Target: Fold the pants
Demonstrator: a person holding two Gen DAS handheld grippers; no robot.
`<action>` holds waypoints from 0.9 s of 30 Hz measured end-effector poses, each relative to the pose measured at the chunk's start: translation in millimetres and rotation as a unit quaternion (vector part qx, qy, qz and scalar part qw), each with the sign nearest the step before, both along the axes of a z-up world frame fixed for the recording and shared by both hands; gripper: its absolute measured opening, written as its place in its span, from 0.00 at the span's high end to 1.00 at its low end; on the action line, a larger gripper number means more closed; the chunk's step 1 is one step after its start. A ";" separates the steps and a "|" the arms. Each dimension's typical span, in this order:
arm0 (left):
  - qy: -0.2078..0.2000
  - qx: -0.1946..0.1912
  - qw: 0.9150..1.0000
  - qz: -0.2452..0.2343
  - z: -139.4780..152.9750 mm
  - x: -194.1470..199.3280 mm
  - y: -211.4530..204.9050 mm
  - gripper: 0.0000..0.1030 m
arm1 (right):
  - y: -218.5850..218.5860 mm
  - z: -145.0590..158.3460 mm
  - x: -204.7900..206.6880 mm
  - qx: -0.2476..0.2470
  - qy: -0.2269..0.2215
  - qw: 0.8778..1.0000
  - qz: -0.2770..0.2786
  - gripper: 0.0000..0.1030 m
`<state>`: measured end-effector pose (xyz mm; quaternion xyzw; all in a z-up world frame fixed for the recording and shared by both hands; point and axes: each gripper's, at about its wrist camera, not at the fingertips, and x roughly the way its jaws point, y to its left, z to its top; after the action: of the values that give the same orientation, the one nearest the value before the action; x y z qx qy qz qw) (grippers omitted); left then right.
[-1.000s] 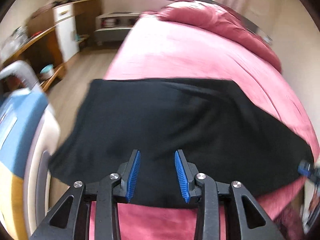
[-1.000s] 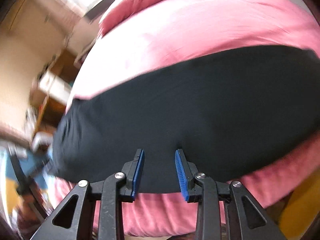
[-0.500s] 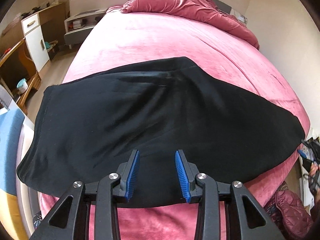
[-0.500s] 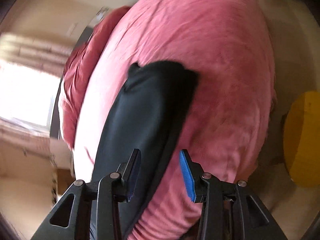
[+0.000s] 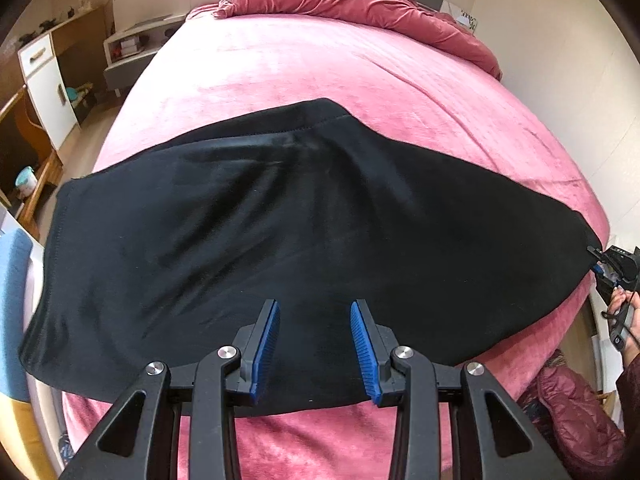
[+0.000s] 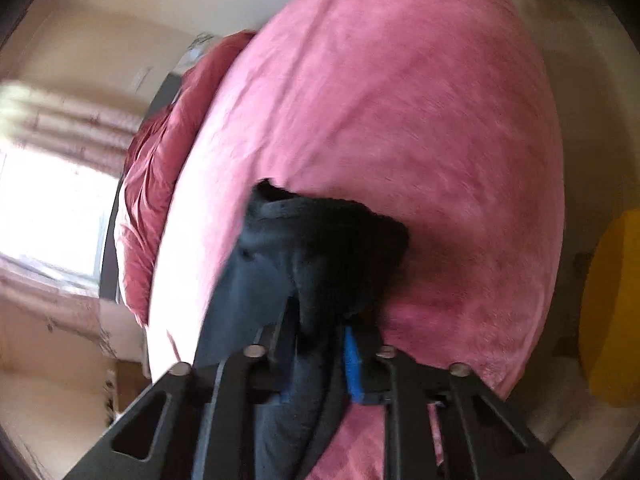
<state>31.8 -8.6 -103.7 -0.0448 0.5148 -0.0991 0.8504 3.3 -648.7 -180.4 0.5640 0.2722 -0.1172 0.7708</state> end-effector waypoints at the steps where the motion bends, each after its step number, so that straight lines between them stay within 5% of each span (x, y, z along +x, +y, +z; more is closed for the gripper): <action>1: 0.002 -0.006 1.000 -0.001 0.3 0.5 0.1 0.64 | 3.1 9.4 -1.0 -0.012 -0.008 1.000 0.009 0.84; 8: 0.006 -0.055 0.998 0.004 3.0 5.0 1.8 0.64 | 49.0 96.2 23.8 -0.092 -0.084 0.985 0.118 0.85; 15: 0.015 -0.088 0.996 0.010 2.6 6.8 5.8 0.64 | 142.0 148.6 55.1 -0.144 -0.125 0.949 0.251 0.85; 27: 0.021 -0.140 0.990 -0.005 7.7 7.9 6.9 0.65 | 320.2 119.6 76.1 -0.176 -0.087 0.869 0.455 0.85</action>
<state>39.7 -1.7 -96.0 -0.1628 0.5141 -0.1732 0.8242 79.3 -328.5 -60.8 0.2402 0.4054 0.2496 0.8460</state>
